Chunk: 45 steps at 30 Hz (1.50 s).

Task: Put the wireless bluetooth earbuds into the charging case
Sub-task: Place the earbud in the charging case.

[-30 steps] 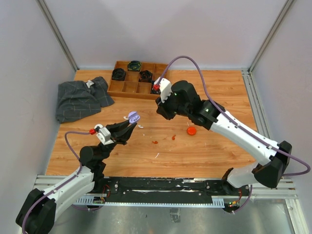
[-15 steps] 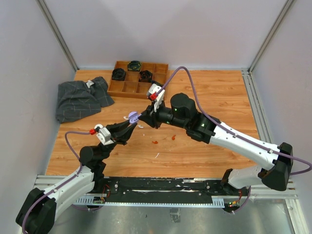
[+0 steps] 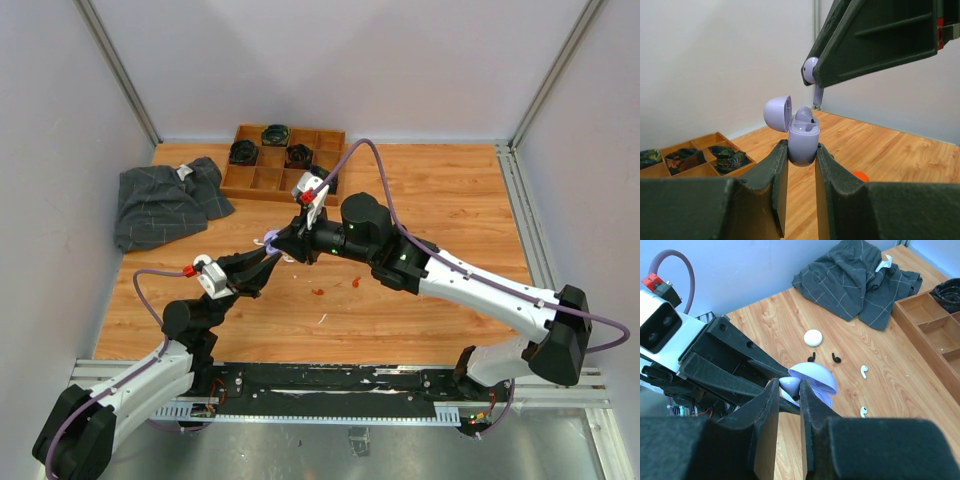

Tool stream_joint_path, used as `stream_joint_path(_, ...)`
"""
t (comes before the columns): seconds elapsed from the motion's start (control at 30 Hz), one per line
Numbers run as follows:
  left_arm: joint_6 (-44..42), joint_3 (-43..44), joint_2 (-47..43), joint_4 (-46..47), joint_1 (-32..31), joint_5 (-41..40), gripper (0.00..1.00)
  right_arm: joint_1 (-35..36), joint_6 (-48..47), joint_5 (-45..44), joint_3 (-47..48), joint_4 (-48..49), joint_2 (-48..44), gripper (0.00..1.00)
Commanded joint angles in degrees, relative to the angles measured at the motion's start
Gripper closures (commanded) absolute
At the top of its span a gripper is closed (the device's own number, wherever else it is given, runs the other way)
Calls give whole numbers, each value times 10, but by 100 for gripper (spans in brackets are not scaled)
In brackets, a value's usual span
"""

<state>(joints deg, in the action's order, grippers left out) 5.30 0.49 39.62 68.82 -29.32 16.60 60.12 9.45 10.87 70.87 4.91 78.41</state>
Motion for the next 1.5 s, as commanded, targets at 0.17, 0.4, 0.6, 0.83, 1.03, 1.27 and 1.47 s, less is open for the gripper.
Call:
stream_joint_path(0.17,-4,-73,-7,22,4,4,100,11,21,16,4,18,20,84)
stream_joint_path(0.4,-3,-73,-9,23,4,4,100,14,20,1,6,2,30,84)
stream_joint_path(0.6,-2,-74,-10,22,4,3,100,17,14,-13,7,-7,29,83)
stream_joint_path(0.83,-2,-74,-13,22,4,3,100,17,10,-26,2,-10,26,83)
stream_joint_path(1.03,-2,-74,-13,21,4,3,100,18,8,-18,5,-11,25,70)
stream_joint_path(1.27,-2,-74,-12,20,4,3,100,18,-10,-9,15,-22,8,54)
stream_joint_path(1.47,-2,-70,-9,16,4,12,100,9,-107,16,48,-109,-16,34)
